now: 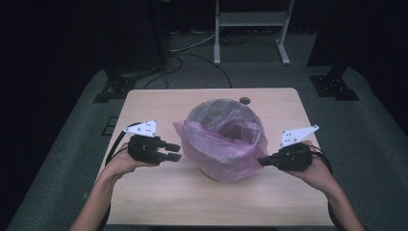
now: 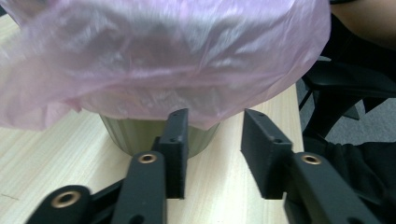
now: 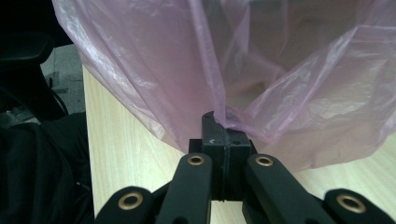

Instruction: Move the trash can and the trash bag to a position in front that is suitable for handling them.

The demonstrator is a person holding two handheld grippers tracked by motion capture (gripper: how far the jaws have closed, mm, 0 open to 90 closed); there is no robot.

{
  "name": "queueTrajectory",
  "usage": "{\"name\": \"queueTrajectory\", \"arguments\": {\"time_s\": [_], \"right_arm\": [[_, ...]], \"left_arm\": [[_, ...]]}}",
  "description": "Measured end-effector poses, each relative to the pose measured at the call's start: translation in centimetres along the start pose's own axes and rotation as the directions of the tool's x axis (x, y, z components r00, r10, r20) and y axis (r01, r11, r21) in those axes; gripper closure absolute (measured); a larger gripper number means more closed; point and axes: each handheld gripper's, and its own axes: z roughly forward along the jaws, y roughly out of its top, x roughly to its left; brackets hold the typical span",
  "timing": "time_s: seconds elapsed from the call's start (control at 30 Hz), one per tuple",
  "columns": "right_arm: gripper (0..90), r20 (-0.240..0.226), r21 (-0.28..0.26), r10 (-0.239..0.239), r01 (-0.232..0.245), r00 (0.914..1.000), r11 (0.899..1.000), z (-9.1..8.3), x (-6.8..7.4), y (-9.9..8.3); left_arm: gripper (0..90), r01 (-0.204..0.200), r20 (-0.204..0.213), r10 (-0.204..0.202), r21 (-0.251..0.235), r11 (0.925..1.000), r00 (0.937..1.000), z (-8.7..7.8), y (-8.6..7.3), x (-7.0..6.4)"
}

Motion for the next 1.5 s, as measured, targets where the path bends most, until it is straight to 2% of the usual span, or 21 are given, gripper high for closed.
{"name": "queueTrajectory", "arguments": {"time_s": [0.17, 0.3, 0.37, 0.43, 0.53, 0.67, 0.73, 0.83, 1.03, 1.23, 1.43, 1.5], "right_arm": [[90.0, 0.017, -0.004, -0.008, 0.008, 0.9998, 1.000, -0.5, 0.1, 0.6], [90.0, 0.020, -0.014, -0.014, 0.015, 0.9997, 1.000, -0.6, 0.1, 1.1], [90.0, 0.017, -0.019, -0.019, 0.019, 0.9997, 1.000, -0.6, 0.1, 1.3], [90.0, 0.014, -0.024, -0.024, 0.024, 0.9996, 0.999, -0.6, 0.1, 1.5], [90.0, 0.013, -0.028, -0.027, 0.027, 0.9996, 0.999, -0.6, 0.2, 1.6], [90.0, 0.009, -0.037, -0.027, 0.028, 0.9996, 0.999, -0.6, 0.3, 1.7], [90.0, 0.008, -0.038, -0.028, 0.029, 0.9996, 0.999, -0.6, 0.3, 1.6], [90.0, 0.002, -0.035, -0.023, 0.023, 0.9997, 0.999, -0.4, 0.3, 1.3], [90.0, -0.019, -0.001, -0.006, 0.005, 0.9998, 1.000, 0.7, 0.2, 0.3], [90.0, -0.035, 0.049, 0.031, -0.029, 0.9989, 0.998, 2.5, -0.5, -1.0], [90.0, -0.047, 0.097, 0.059, -0.054, 0.9972, 0.994, 4.1, -0.9, -2.5], [90.0, -0.045, 0.104, 0.062, -0.057, 0.9971, 0.993, 4.4, -1.0, -2.8]], "left_arm": [[44.8, 0.032, -0.042, -0.033, -0.006, 0.9995, 0.9986, -0.1, 0.9, 0.3], [41.5, 0.068, -0.056, -0.067, 0.002, 0.9977, 0.9962, 0.9, 1.6, 0.6], [41.5, 0.069, -0.061, -0.068, 0.018, 0.9974, 0.9958, 1.5, 1.8, 0.7], [46.0, 0.063, -0.064, -0.061, 0.027, 0.9977, 0.9961, 2.0, 1.9, 0.8], [60.9, 0.056, -0.070, -0.055, 0.016, 0.9983, 0.9960, 2.4, 2.0, 0.8], [83.6, 0.022, -0.089, -0.021, 0.013, 0.9997, 0.9958, 2.7, 2.0, 0.4], [89.9, 0.007, -0.084, -0.007, 0.009, 0.9999, 0.9964, 2.7, 1.8, 0.2], [90.0, -0.006, -0.079, 0.006, 0.007, 1.0000, 0.9969, 2.7, 1.3, 0.0], [90.0, 0.008, -0.051, -0.007, 0.004, 1.0000, 0.9987, 3.0, -0.4, -0.2], [90.0, 0.035, -0.036, -0.033, 0.045, 0.9984, 0.9988, 4.3, -2.3, 0.1], [90.0, 0.068, -0.040, -0.065, 0.075, 0.9949, 0.9971, 5.5, -4.1, 0.5], [90.0, 0.066, -0.044, -0.062, 0.089, 0.9939, 0.9971, 5.7, -4.4, 0.6]]}}
